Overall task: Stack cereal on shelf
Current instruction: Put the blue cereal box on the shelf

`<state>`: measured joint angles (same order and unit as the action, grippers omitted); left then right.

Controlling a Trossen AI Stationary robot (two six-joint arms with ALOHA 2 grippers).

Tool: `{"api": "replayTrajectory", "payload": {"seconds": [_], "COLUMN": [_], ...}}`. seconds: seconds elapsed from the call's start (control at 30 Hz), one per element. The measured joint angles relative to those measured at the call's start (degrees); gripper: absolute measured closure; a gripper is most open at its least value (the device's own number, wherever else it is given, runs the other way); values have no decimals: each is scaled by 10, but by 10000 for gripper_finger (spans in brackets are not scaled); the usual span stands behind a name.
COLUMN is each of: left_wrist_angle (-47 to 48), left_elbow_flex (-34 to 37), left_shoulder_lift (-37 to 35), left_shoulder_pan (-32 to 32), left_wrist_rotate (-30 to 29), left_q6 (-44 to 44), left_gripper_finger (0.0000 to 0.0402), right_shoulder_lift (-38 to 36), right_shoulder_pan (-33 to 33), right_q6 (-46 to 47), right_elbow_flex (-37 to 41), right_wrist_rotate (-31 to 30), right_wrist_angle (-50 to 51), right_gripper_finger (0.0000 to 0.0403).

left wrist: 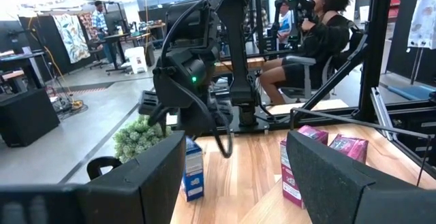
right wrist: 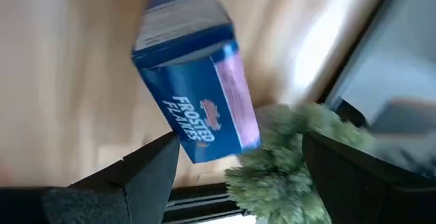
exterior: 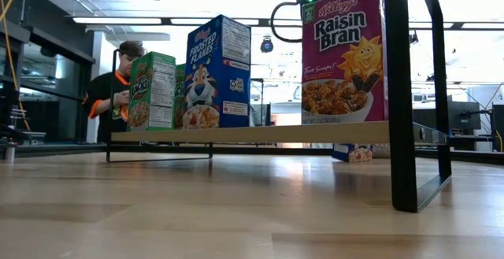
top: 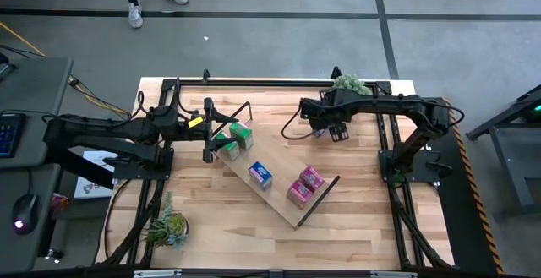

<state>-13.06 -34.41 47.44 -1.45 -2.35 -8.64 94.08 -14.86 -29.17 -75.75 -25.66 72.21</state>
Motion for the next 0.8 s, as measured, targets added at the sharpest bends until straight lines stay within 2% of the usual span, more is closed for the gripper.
{"api": "replayTrajectory", "payload": {"seconds": [0.17, 0.4, 0.8], "left_wrist_angle": [0, 0, 0], "left_elbow_flex": [0, 0, 0], "left_shoulder_lift": [0, 0, 0], "left_shoulder_pan": [0, 0, 0], "left_wrist_rotate": [0, 0, 0], "left_q6": [0, 0, 0], "left_gripper_finger": [158, 158, 158], "right_shoulder_lift": [0, 0, 0], "right_shoulder_pan": [0, -2, -29], "right_q6": [-48, -63, -80], "right_elbow_flex": [0, 0, 0], "right_wrist_rotate": [36, 21, -9], "right_wrist_angle": [15, -44, -77], "right_gripper_finger": [99, 100, 100]}}
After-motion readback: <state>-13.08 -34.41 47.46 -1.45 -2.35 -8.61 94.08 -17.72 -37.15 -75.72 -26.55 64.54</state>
